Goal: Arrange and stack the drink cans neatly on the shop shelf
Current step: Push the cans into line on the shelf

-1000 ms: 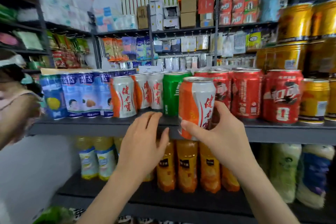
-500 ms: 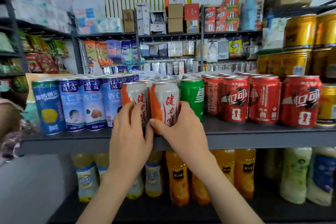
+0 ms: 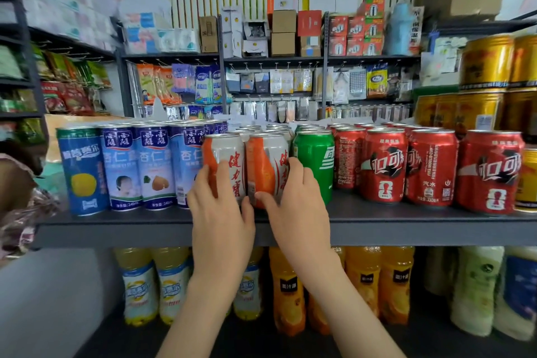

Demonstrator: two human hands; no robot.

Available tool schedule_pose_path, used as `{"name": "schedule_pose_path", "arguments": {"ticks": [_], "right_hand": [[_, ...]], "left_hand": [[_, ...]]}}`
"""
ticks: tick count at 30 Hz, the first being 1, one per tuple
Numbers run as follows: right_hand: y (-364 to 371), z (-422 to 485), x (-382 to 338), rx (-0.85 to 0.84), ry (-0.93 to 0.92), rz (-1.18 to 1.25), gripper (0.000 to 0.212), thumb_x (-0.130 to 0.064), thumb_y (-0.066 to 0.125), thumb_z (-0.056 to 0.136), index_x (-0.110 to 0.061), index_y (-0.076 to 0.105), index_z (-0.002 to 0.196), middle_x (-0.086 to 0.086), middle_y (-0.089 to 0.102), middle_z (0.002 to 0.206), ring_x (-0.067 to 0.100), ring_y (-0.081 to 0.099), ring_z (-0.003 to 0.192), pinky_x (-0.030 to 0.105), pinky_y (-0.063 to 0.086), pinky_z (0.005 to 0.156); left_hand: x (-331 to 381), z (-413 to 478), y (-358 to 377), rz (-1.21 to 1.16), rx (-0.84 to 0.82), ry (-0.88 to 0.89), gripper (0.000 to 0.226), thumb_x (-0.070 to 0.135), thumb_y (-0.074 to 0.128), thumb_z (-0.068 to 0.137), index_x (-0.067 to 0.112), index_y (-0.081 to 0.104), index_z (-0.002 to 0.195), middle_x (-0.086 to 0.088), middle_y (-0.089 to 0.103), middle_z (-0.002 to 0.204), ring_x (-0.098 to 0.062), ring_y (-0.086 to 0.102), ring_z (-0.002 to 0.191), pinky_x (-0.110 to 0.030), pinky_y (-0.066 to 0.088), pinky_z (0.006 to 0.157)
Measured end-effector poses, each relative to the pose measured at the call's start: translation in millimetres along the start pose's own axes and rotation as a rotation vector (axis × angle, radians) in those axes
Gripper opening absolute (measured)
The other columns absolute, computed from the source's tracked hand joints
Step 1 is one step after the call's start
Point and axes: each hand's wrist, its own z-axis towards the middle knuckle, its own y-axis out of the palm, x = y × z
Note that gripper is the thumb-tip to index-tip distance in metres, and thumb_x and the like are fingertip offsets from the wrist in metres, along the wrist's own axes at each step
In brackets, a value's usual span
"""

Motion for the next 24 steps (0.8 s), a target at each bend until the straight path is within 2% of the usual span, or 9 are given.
{"name": "schedule_pose_path", "arguments": {"ticks": [6, 9, 13, 16, 19, 24], "right_hand": [[-1.3, -3.5, 3.0, -0.004, -0.034, 0.036, 0.066, -0.033, 0.057, 0.092, -0.012, 0.025, 0.145, 0.002, 0.042, 0.132, 0.018, 0.039, 0.124, 0.027, 0.038, 0.099], [-9.6, -9.7, 9.7, 0.032, -0.084, 0.066, 0.057, -0.025, 0.059, 0.091, -0.011, 0.035, 0.141, 0.003, 0.048, 0.126, 0.018, 0.044, 0.117, 0.024, 0.037, 0.098], [-33.5, -18.6, 30.2, 0.063, -0.099, 0.066, 0.052, -0.017, 0.059, 0.09, -0.01, 0.04, 0.139, 0.003, 0.051, 0.123, 0.016, 0.047, 0.114, 0.022, 0.038, 0.097], [-61.2, -23.8, 52.4, 0.066, -0.111, 0.06, 0.051, -0.015, 0.059, 0.09, -0.013, 0.041, 0.138, 0.0, 0.049, 0.124, 0.013, 0.046, 0.114, 0.023, 0.041, 0.098], [-89.8, -27.0, 77.9, 0.041, -0.103, 0.052, 0.051, -0.017, 0.058, 0.091, -0.018, 0.04, 0.138, -0.007, 0.046, 0.122, 0.007, 0.044, 0.112, 0.012, 0.033, 0.093], [-131.9, -29.8, 122.0, 0.06, -0.098, 0.029, 0.046, -0.016, 0.058, 0.091, -0.018, 0.044, 0.135, -0.008, 0.048, 0.12, 0.006, 0.044, 0.112, 0.012, 0.034, 0.093]], "left_hand": [[6.7, -6.4, 2.5, 0.01, -0.031, -0.052, 0.064, 0.015, 0.073, 0.078, 0.005, 0.041, 0.132, -0.027, 0.039, 0.135, -0.044, 0.04, 0.12, -0.053, 0.045, 0.091], [20.4, -10.2, 0.4, -0.014, -0.005, -0.033, 0.056, 0.014, 0.07, 0.079, 0.003, 0.046, 0.129, -0.026, 0.04, 0.134, -0.043, 0.04, 0.122, -0.055, 0.043, 0.094], [50.8, -18.5, 1.9, -0.106, 0.028, 0.101, 0.047, 0.01, 0.067, 0.08, 0.004, 0.052, 0.125, -0.022, 0.044, 0.132, -0.036, 0.038, 0.123, -0.046, 0.036, 0.101], [76.0, -28.1, 8.1, -0.178, 0.008, 0.155, 0.044, 0.011, 0.063, 0.082, 0.004, 0.053, 0.124, -0.019, 0.05, 0.127, -0.032, 0.042, 0.119, -0.042, 0.037, 0.1], [104.5, -38.0, 16.1, -0.226, -0.053, 0.179, 0.042, 0.018, 0.057, 0.084, 0.006, 0.054, 0.125, -0.015, 0.054, 0.123, -0.028, 0.046, 0.117, -0.038, 0.037, 0.099], [158.3, -47.4, 30.9, -0.255, -0.147, 0.184, 0.045, 0.025, 0.054, 0.084, 0.008, 0.054, 0.126, -0.009, 0.056, 0.123, -0.025, 0.051, 0.115, -0.031, 0.036, 0.097]]}}
